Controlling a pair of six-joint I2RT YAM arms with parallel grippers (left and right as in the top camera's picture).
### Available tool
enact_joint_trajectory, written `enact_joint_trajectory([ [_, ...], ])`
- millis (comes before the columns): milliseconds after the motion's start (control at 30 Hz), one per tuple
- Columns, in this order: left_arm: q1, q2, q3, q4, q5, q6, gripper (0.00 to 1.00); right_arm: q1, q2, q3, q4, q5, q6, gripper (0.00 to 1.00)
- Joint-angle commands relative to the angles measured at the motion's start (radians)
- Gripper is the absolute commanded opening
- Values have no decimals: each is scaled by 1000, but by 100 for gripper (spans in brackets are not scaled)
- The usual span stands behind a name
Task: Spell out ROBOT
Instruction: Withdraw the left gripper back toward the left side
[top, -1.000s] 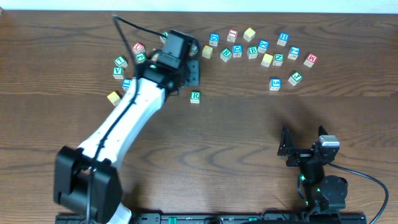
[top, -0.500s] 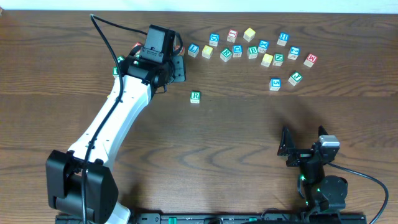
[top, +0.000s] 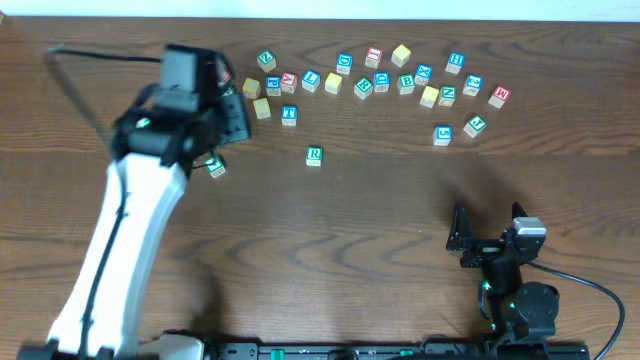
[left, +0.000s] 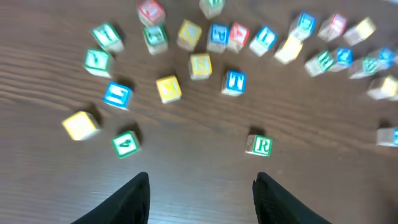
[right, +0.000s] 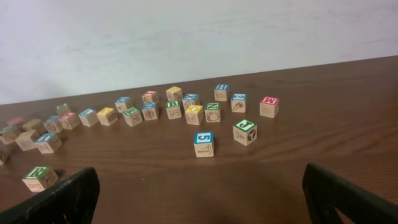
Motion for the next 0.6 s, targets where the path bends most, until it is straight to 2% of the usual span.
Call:
enact_joint_trajectory([
  [0, 40, -81, 21, -16, -2, 26, 53, -6, -6, -4, 4, 33, -34, 99],
  [267, 128, -134, 21, -43, -2, 34, 54, -6, -6, -4, 17, 26, -33, 99],
  [433, 170, -134, 21, -90, -2, 66, 54, -6, -6, 10, 63, -121, -73, 99],
  [567, 182, -134, 21, -114, -2, 66, 54, -8, 24, 99, -11, -158, -107, 99],
])
